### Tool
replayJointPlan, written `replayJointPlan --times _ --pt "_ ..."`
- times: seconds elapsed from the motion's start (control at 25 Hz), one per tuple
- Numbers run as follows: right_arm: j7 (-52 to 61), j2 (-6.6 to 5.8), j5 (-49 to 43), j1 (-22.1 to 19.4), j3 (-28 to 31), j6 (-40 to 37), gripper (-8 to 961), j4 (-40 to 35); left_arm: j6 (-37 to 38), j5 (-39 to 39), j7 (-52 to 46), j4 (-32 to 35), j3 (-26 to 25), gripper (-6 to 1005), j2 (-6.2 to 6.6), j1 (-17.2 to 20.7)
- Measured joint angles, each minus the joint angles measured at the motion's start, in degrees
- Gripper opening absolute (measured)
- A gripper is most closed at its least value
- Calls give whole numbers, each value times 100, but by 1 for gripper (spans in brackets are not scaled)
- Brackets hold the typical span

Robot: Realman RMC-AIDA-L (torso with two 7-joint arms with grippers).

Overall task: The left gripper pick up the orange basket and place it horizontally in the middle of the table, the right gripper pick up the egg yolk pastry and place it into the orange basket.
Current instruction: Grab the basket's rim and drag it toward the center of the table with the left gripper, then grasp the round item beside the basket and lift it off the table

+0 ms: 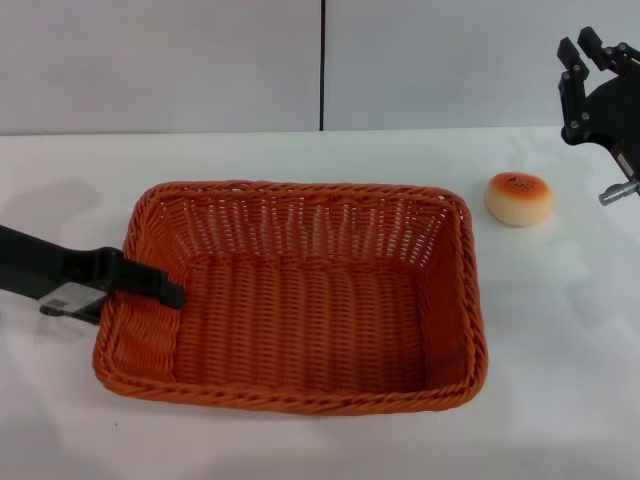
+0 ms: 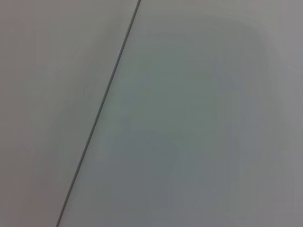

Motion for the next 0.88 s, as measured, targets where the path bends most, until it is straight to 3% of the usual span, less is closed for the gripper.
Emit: replayJointPlan --times 0.24,0.36,0.56,0.64,0.72,0.8,0.88 --pt "0 35 0 -8 0 -3 154 -54 -33 -204 105 -60 -70 707 168 -51" --pt "0 68 5 -25 28 -8 154 -95 -25 -355 175 -99 -177 707 282 -73" --pt "51 122 42 -34 90 -11 154 -132 -75 -608 499 -74 -741 707 402 -88" --pt "177 134 44 -54 134 -15 154 -137 -199 -947 989 -85 -1319 707 433 -92" --pt "480 118 45 -93 152 -61 154 -143 -348 -1272 1391 -157 -1631 706 436 -44" --pt "872 53 42 -153 153 -117 154 -146 -348 -1272 1391 -157 -1631 706 436 -44" --pt "1537 -101 20 -235 111 -76 154 -111 -634 -2205 2408 -409 -1942 706 430 213"
